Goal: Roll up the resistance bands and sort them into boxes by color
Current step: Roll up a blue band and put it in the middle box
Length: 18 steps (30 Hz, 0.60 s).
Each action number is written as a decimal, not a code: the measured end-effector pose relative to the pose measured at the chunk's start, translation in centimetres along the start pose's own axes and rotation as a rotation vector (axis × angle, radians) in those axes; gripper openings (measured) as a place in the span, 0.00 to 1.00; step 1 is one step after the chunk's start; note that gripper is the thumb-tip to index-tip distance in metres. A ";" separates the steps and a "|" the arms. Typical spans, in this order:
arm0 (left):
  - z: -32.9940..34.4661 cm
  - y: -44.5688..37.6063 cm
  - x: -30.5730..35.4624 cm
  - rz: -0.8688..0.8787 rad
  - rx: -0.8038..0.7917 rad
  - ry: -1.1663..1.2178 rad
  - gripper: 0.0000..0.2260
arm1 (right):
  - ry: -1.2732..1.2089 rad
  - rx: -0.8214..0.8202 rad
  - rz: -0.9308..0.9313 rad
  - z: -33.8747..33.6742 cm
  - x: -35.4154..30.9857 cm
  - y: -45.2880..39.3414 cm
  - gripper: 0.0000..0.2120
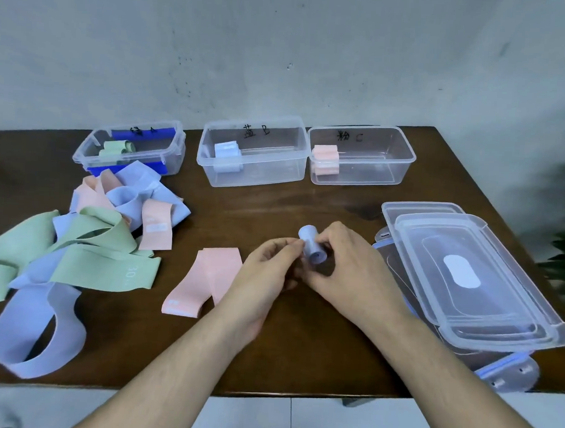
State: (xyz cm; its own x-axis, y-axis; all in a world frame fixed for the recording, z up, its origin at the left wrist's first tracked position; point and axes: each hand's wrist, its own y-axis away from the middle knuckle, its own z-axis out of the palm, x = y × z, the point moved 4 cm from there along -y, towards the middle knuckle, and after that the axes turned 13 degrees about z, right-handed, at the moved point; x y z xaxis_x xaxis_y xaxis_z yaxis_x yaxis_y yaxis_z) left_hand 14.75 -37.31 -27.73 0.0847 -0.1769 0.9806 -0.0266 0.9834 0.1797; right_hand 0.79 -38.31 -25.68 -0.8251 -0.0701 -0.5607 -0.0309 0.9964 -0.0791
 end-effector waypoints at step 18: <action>-4.9 -3.7 4.2 0.007 -0.061 -0.073 0.09 | -0.165 -0.076 -0.160 1.2 -3.7 -4.4 0.05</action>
State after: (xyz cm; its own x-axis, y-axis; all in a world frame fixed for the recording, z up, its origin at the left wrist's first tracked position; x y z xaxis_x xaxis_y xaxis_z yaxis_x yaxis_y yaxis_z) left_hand 20.13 -41.51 -24.65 0.0122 -0.1703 0.9853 0.0337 0.9849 0.1698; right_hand 4.66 -42.50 -24.29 -0.7031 -0.2280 -0.6735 -0.2012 0.9723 -0.1191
